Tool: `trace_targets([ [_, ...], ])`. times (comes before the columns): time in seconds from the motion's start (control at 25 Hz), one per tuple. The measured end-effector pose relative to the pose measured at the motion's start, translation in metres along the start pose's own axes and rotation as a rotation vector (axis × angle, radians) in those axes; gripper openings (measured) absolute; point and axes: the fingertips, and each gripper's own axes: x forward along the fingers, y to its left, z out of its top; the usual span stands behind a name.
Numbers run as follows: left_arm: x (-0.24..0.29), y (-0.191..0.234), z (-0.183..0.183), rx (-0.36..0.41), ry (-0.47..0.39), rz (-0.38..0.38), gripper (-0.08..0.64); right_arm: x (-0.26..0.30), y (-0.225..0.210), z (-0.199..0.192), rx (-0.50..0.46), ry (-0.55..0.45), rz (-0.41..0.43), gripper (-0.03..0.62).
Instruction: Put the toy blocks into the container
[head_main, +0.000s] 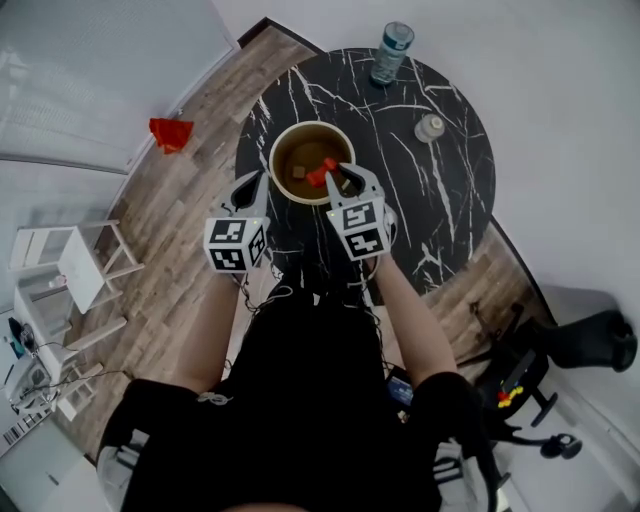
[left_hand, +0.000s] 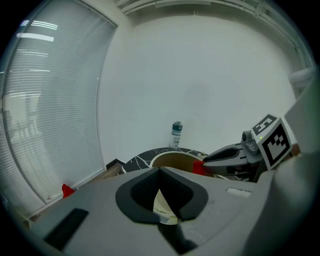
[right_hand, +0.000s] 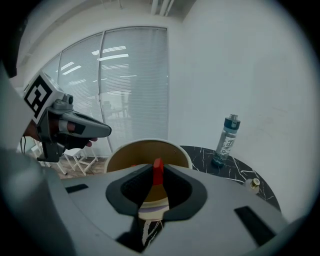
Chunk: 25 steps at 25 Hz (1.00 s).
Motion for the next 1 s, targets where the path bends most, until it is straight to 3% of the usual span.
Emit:
trace_targets([
  [0.24, -0.003, -0.002, -0.005, -0.008, 0.006, -0.003, 0.000, 0.001, 0.000, -0.009, 0.008, 0.032, -0.013, 0.065],
  [0.4, -0.006, -0.001, -0.006, -0.013, 0.003, -0.001, 0.000, 0.000, 0.001, -0.002, 0.026, 0.009, -0.017, 0.120],
  [0.48, -0.008, -0.001, -0.006, -0.015, -0.001, -0.002, 0.000, -0.003, 0.000, 0.004, 0.037, -0.016, -0.025, 0.100],
  [0.6, -0.011, -0.002, -0.005, -0.017, -0.010, -0.003, 0.000, -0.012, 0.000, 0.014, 0.044, -0.065, -0.049, 0.018],
  [1.0, -0.018, -0.004, -0.002, -0.013, -0.031, -0.015, 0.000, -0.029, 0.009, 0.027, 0.053, -0.135, -0.071, -0.003],
])
